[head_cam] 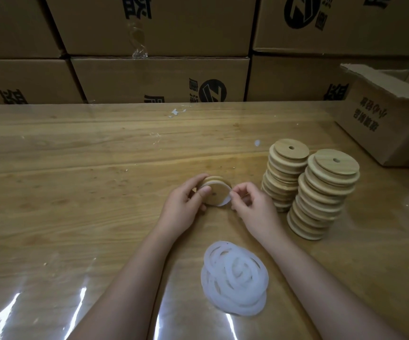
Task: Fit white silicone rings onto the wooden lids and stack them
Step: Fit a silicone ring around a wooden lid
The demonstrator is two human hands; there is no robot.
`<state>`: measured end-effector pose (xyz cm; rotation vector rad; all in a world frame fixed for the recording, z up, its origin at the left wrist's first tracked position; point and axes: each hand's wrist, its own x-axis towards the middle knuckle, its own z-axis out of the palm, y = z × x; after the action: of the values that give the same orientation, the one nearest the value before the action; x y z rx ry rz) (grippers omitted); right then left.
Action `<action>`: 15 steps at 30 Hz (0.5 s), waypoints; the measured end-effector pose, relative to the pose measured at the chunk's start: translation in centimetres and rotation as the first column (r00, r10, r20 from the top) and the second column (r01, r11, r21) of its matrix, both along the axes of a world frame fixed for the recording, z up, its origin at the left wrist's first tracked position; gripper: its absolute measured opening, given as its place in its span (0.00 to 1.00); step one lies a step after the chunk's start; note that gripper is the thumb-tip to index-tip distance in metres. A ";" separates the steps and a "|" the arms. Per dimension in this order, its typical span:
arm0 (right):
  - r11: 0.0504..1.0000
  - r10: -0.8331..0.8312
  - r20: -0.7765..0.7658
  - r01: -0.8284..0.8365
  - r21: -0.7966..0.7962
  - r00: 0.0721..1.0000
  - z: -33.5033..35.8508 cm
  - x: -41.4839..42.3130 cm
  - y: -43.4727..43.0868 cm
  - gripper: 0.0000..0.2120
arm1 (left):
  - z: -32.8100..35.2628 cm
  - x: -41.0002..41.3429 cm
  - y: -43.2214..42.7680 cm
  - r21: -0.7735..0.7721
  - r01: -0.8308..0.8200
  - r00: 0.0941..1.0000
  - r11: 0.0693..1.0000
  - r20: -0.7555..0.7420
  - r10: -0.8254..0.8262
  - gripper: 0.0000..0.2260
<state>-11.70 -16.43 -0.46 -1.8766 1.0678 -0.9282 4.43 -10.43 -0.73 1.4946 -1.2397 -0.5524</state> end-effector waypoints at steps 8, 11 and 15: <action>0.999 -0.037 -0.071 0.036 -0.017 0.997 -0.1 0.0 -0.1 0.04 | 0.0 -0.1 0.0 -0.008 0.032 0.999 0.999 -0.016 -0.032 0.12; 0.999 -0.042 -0.051 0.041 -0.016 0.998 -0.1 0.0 0.0 0.05 | -0.2 -0.1 -0.2 0.002 -0.010 1.000 1.000 0.007 0.010 0.11; 0.997 -0.069 -0.042 0.068 -0.035 0.997 0.0 0.1 0.0 0.05 | -0.3 0.0 -0.3 0.016 -0.034 0.999 0.999 0.012 0.034 0.13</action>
<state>-11.60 -16.48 -0.48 -1.9053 1.1555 -0.9533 4.42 -10.75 -1.08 1.5319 -1.2193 -0.5333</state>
